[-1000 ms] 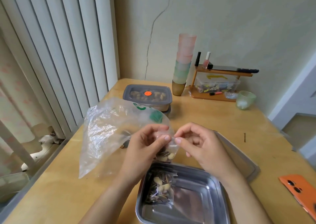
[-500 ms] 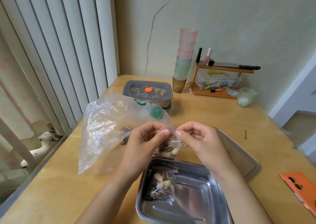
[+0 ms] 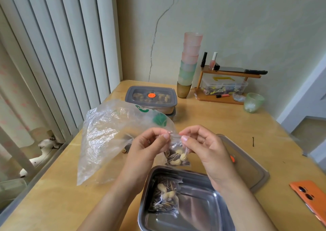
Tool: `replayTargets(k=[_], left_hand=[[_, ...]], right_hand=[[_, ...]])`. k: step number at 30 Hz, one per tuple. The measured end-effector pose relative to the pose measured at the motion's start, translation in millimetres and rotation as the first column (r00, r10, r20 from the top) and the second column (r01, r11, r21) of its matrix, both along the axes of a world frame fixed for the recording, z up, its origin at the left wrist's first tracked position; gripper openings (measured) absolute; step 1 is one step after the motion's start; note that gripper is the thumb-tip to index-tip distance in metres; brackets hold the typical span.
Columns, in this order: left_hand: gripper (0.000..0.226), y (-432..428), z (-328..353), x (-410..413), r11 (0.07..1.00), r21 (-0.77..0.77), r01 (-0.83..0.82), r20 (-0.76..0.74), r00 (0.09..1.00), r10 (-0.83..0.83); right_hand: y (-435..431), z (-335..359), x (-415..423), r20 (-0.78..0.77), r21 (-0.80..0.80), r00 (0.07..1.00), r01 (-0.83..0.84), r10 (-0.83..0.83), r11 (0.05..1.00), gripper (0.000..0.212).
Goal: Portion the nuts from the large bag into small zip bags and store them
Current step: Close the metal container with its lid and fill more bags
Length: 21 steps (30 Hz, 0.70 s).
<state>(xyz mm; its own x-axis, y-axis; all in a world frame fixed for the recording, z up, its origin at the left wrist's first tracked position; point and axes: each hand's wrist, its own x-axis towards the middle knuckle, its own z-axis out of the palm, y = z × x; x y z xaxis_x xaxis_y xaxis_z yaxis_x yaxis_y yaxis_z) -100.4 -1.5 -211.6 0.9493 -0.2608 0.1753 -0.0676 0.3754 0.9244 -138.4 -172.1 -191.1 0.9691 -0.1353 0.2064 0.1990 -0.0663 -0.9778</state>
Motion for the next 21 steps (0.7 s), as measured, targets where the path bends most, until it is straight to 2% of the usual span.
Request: replayTargets(k=[2, 9, 11, 14, 17, 19, 21], left_hand=[[0.029, -0.2, 1.2, -1.0, 1.0, 0.004, 0.008, 0.022, 1.0, -0.008], [0.022, -1.5, 4.4, -6.1, 1.0, 0.031, 0.005, 0.037, 0.999, -0.006], [0.023, -1.7, 4.5, -6.0, 1.0, 0.023, -0.016, 0.017, 1.0, 0.016], [0.015, -1.3, 5.4, -6.1, 0.999, 0.022, -0.048, 0.0, 0.999, 0.048], [0.011, -1.5, 6.2, -8.7, 0.998, 0.031, -0.053, 0.021, 0.998, 0.052], [0.014, -0.7, 5.8, -9.4, 0.997, 0.027, -0.066, 0.023, 0.998, 0.065], [0.02, 0.2, 5.2, -8.9, 0.997, 0.032, -0.068, 0.029, 0.997, 0.067]], right_hand=[[1.6, -0.2, 0.5, 0.014, -0.004, 1.0, 0.018, -0.018, 1.0, 0.008], [4.5, -0.7, -0.6, 0.047, -0.045, 0.994, 0.1, -0.097, 0.994, 0.024], [6.2, -1.6, 0.5, 0.034, 0.017, 0.989, 0.145, -0.145, 0.989, 0.028], [4.7, 1.7, -2.4, 0.019, 0.037, 0.998, 0.058, -0.059, 0.998, 0.035], [7.7, 4.3, -5.9, -0.037, -0.105, 0.993, -0.117, 0.114, 0.988, 0.022], [8.4, 2.9, -5.0, -0.002, -0.155, 0.996, -0.087, 0.088, 0.984, 0.005], [7.8, 2.1, -4.1, 0.033, -0.148, 0.999, -0.036, 0.041, 0.988, 0.006]])
